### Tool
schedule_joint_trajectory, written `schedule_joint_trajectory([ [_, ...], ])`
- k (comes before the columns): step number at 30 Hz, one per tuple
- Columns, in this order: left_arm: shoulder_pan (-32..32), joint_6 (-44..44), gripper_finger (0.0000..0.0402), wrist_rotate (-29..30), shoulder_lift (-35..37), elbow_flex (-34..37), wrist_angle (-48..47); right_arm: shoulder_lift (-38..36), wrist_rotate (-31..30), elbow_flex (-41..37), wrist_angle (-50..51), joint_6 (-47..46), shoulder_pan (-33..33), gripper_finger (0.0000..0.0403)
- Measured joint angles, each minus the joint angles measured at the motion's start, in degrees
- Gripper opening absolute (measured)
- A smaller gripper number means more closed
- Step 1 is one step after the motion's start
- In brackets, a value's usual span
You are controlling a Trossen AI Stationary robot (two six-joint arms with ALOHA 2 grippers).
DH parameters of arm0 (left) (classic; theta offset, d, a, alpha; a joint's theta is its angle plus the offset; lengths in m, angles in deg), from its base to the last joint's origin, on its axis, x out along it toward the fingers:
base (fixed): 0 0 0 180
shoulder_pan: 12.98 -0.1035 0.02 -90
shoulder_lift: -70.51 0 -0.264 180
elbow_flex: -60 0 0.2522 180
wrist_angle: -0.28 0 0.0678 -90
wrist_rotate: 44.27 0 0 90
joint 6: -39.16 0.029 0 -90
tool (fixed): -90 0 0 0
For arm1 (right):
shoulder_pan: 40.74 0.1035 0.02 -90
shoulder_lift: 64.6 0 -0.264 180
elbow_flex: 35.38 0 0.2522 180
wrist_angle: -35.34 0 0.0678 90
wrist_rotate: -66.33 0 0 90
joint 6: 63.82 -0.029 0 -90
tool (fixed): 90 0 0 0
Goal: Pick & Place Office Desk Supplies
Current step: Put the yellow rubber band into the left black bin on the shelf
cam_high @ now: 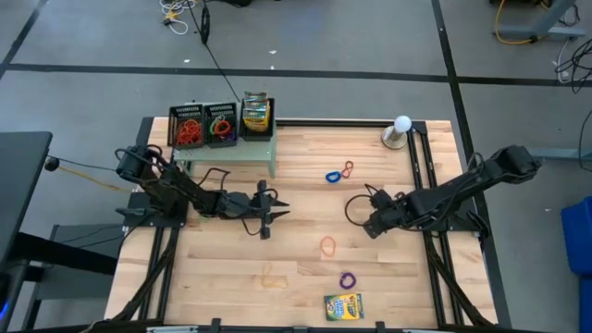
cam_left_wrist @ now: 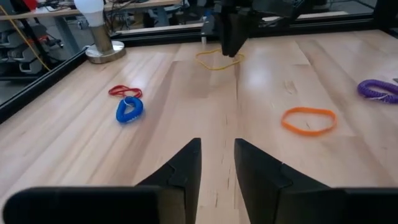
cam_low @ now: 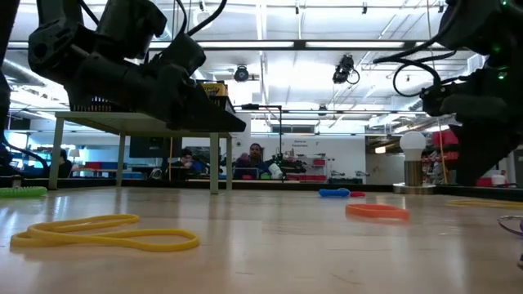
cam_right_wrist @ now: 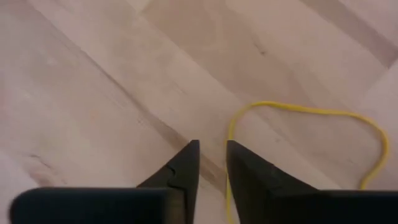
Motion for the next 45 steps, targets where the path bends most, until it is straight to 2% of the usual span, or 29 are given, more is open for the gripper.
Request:
schedule_joint_trajectory([
  [4,0.0,-0.42,0.0105,-1.03,0.0,0.0,0.02,3.01,0.81,0.05,0.09,0.13,-0.28,0.0106],
  [11,0.0,-0.48,0.0105,-1.03,0.0,0.0,-0.21,9.94,3.27,0.35,-0.86,2.06,-2.62,0.0107],
  [14,0.0,-0.48,0.0105,-1.01,0.0,0.0,-0.29,10.57,3.65,0.33,-1.44,3.78,-2.97,0.0084],
  [19,0.0,-0.87,0.0104,-1.01,0.0,0.0,-0.31,9.06,3.9,0.12,-2.31,6.28,-3.02,0.001],
  [22,0.0,-1.72,0.0104,-1.01,0.0,0.0,-0.35,7.54,2.86,0.58,-1.71,6.78,-2.34,0.0012],
  [28,0.04,1.22,0.0104,0.18,0.0,0.0,-0.28,5.78,-3.71,5.62,-3.19,11.86,-0.13,0.0006],
  [31,0.04,1.42,0.0104,-1.64,-0.01,-0.05,0.74,5.98,-6.39,8.06,-8.17,16.44,0.26,0.0004],
  [36,1.15,2.73,0.0104,-2.99,-1.26,-2.07,1.02,6.0,-7.66,8.59,-23.74,27.92,0.22,0.0003],
  [41,2.73,7.19,0.0104,-0.89,-7.82,-7.93,1.19,8.14,-7.63,8.6,-34.71,35.43,0.2,0.0002],
  [45,2.34,9.94,0.0104,-0.34,-13.79,-13.37,3.41,10.26,-6.65,8.62,-38.74,37.48,0.2,0.0001],
])
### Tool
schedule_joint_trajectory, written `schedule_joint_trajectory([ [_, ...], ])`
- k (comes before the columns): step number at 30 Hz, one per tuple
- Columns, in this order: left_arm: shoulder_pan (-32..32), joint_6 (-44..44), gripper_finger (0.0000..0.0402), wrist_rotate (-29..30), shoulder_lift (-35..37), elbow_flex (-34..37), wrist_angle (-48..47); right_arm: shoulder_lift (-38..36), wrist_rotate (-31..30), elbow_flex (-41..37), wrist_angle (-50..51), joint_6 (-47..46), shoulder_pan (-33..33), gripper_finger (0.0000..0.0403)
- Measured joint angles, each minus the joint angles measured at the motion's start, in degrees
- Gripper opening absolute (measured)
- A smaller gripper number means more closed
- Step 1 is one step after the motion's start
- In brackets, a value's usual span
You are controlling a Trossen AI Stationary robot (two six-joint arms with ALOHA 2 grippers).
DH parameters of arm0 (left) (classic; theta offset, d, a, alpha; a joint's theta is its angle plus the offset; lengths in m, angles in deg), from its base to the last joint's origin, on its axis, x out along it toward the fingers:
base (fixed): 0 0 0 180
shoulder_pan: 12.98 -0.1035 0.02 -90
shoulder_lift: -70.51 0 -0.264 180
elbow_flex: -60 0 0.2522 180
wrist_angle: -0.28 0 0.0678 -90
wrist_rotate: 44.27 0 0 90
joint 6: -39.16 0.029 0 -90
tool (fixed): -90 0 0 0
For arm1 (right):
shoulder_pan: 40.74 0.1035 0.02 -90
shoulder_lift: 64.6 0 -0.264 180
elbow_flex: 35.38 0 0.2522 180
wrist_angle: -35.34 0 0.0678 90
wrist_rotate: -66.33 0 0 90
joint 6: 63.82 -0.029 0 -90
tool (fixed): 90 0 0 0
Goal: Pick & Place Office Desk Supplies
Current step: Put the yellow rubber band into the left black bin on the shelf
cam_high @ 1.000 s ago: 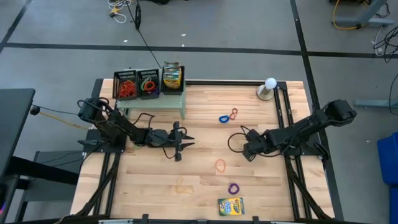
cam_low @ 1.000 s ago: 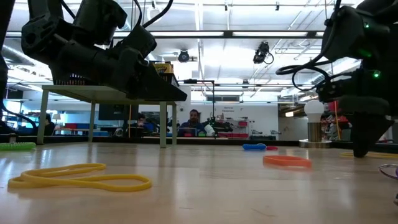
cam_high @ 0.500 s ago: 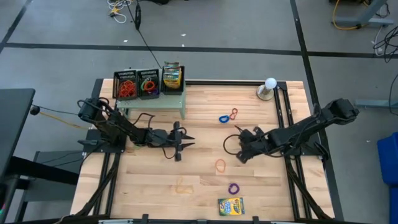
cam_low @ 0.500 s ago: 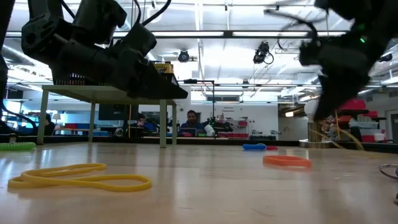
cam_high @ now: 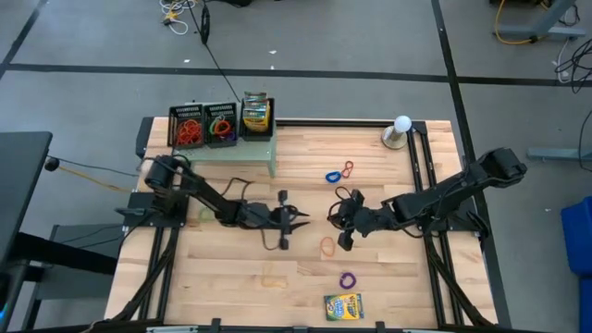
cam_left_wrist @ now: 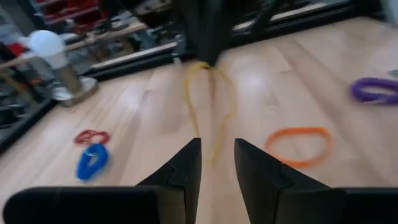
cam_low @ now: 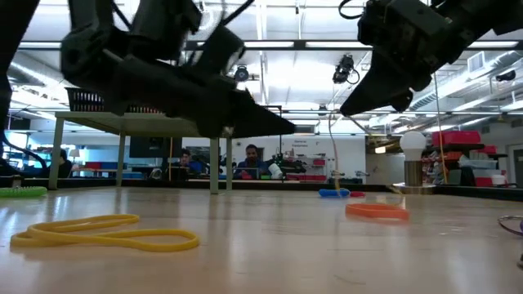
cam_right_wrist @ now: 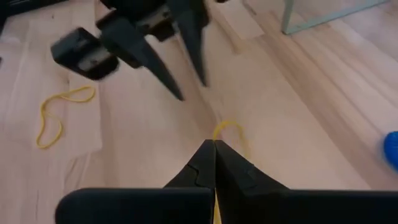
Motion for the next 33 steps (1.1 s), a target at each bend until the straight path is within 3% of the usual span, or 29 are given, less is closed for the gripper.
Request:
schedule_joint_trajectory([
  [6,-1.33,1.92,0.0104,0.56,-2.34,-4.42,0.16,2.22,0.77,-0.01,-2.44,1.27,0.04,0.0001],
  [15,-2.03,2.53,0.0104,-3.47,-2.21,-6.48,-1.8,2.75,1.79,0.02,-7.7,4.02,0.04,0.0],
  [21,-2.37,3.11,0.0101,-2.26,-2.19,-6.85,-1.74,2.75,2.03,0.02,-8.78,4.63,0.05,0.0],
  [25,-2.49,3.21,0.0075,-2.85,-2.19,-6.85,-1.19,2.75,2.44,0.02,-9.63,5.14,0.07,0.0],
  [29,-2.3,3.94,0.0018,-3.39,-2.19,-6.85,-0.93,2.75,2.47,0.02,-9.73,5.19,0.07,0.0005],
  [33,-2.22,4.26,0.0006,-0.85,-2.19,-6.85,-0.79,2.75,2.87,0.02,-9.8,5.19,0.07,0.0014],
])
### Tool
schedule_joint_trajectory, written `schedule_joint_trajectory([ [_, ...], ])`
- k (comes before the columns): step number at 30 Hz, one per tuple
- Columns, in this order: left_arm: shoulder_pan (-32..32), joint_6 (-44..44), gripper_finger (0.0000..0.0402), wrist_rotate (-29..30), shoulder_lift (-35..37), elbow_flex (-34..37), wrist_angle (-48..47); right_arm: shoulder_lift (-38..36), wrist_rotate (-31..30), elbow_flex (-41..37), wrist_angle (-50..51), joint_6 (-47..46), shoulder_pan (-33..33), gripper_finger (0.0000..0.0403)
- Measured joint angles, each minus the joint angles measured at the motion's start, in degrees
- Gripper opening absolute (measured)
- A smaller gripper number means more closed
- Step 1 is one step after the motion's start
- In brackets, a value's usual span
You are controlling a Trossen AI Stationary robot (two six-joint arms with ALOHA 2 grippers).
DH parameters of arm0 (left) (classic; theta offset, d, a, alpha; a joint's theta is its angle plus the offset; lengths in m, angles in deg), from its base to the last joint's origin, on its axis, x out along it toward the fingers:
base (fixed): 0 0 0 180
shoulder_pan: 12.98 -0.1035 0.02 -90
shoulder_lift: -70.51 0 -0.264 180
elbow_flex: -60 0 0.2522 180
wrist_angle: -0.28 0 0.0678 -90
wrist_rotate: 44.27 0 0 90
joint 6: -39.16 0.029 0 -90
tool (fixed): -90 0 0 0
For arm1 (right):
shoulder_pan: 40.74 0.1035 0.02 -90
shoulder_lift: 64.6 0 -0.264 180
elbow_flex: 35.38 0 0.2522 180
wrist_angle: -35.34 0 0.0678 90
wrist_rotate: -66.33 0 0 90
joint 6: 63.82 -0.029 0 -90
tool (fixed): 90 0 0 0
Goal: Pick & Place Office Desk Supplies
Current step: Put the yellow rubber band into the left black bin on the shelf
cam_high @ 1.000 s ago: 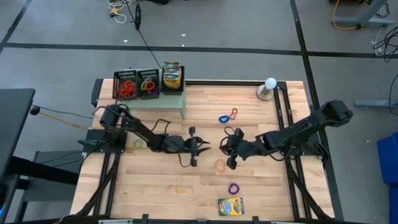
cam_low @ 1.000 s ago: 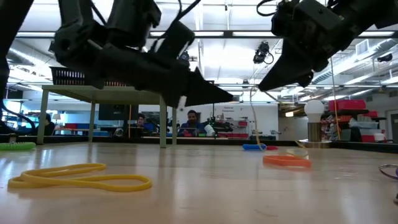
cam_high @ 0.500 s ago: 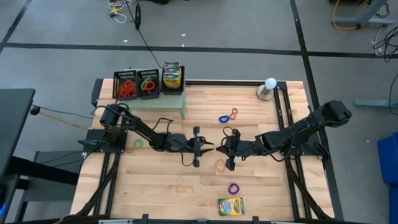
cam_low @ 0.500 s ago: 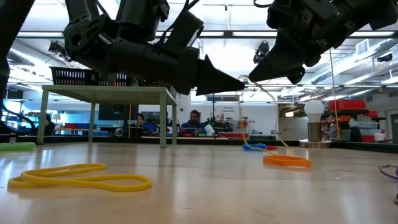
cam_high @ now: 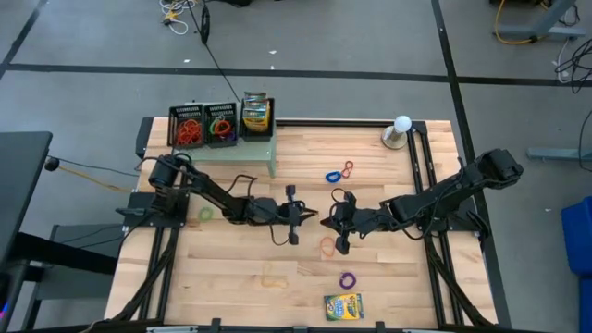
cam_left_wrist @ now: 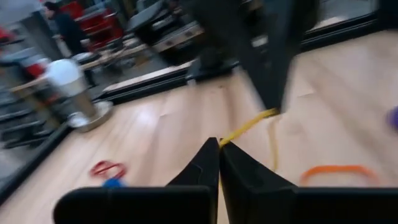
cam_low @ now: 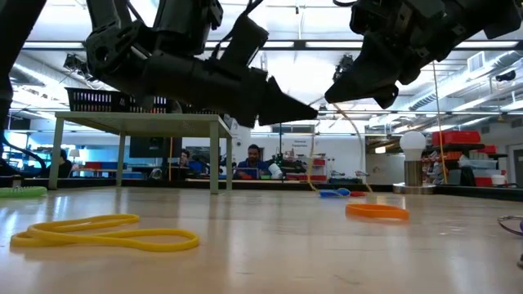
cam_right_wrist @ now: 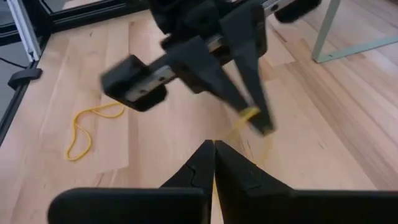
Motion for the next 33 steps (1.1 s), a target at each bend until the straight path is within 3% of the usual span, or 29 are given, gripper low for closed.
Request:
schedule_joint_trajectory([
  [7,3.57,2.63,0.0004,14.78,9.68,0.11,-15.54,-0.02,-5.67,0.0,0.75,-0.94,0.02,0.0057],
  [16,9.42,-6.48,0.0005,33.78,37.9,0.11,-51.77,-0.06,-8.23,0.0,1.68,-1.07,0.0,0.011],
  [23,12.65,-9.4,0.0005,49.91,58.06,0.09,-69.09,-0.07,-8.8,0.0,2.01,-0.6,-0.07,0.0076],
  [33,2.45,-3.24,0.0006,55.66,74.1,-0.29,-73.84,-0.04,-8.86,0.0,2.25,0.0,-0.17,0.0007],
])
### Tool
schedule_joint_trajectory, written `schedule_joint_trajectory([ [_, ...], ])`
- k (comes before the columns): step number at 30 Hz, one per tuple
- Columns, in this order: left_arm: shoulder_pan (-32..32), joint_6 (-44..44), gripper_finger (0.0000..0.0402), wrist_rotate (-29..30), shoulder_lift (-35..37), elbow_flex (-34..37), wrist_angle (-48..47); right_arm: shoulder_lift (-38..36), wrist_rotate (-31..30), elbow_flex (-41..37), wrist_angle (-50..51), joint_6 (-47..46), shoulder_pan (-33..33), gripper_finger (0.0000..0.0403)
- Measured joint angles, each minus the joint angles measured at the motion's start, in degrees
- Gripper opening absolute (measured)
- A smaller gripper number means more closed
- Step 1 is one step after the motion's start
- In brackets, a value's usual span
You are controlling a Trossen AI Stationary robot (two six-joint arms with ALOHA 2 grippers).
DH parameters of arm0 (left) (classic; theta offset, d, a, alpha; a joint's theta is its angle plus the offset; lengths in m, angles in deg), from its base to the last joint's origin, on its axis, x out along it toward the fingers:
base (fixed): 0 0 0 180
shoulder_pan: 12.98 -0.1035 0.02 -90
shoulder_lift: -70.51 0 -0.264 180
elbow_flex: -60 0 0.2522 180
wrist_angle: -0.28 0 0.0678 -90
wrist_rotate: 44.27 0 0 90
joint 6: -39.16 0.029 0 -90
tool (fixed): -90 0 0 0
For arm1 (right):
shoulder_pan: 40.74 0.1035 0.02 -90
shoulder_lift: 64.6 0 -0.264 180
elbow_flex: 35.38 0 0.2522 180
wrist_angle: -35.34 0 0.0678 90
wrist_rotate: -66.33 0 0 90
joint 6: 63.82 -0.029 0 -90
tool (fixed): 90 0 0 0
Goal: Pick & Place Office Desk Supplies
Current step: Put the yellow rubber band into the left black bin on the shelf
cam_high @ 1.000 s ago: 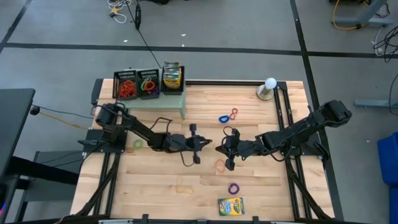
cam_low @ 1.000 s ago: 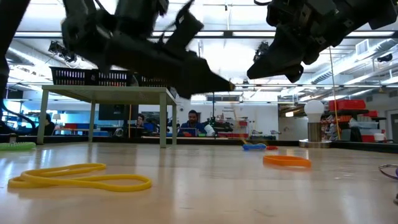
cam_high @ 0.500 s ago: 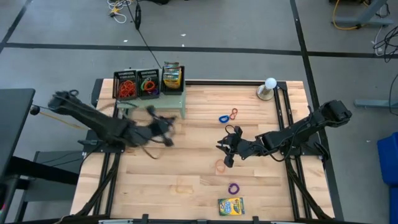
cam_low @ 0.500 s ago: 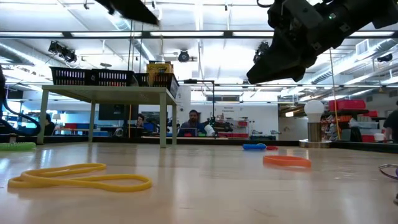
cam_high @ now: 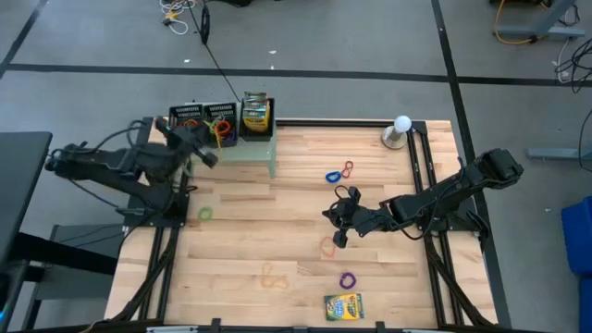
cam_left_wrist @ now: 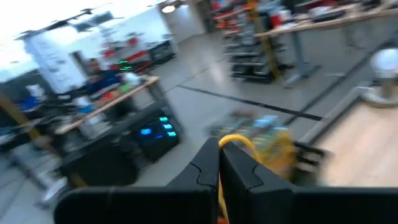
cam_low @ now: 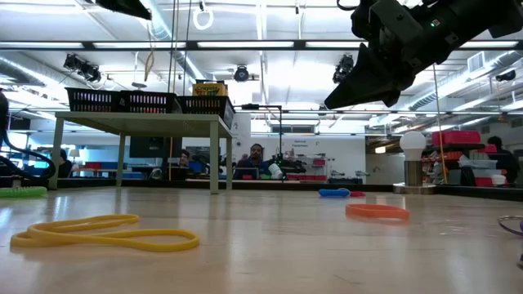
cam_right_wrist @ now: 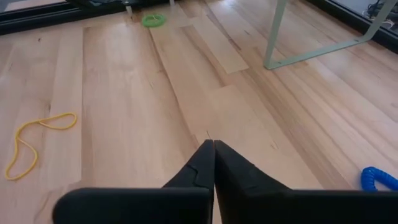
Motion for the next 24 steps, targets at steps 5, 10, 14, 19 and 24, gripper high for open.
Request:
schedule_joint_trajectory([
  [5,-8.24,6.51,0.0005,4.01,3.17,-0.57,-0.02,0.0,-0.02,0.0,0.04,0.61,0.0,0.001],
  [10,-17.65,6.01,0.0005,3.95,4.65,-0.56,-3.79,-0.02,-0.04,0.0,0.07,0.98,0.0,0.0016],
  [14,-25.25,0.68,0.0005,-0.46,4.67,-0.52,-10.16,-0.02,-0.06,0.0,0.07,1.27,0.0,0.0012],
  [19,-34.49,-4.94,0.0004,-2.52,3.34,-0.49,-17.77,-0.02,-0.07,0.0,0.07,1.51,0.0,0.0011],
  [24,-41.02,-9.54,0.0011,-7.31,2.29,-0.47,-21.86,-0.02,-0.07,0.0,0.07,1.5,0.0,0.0011],
])
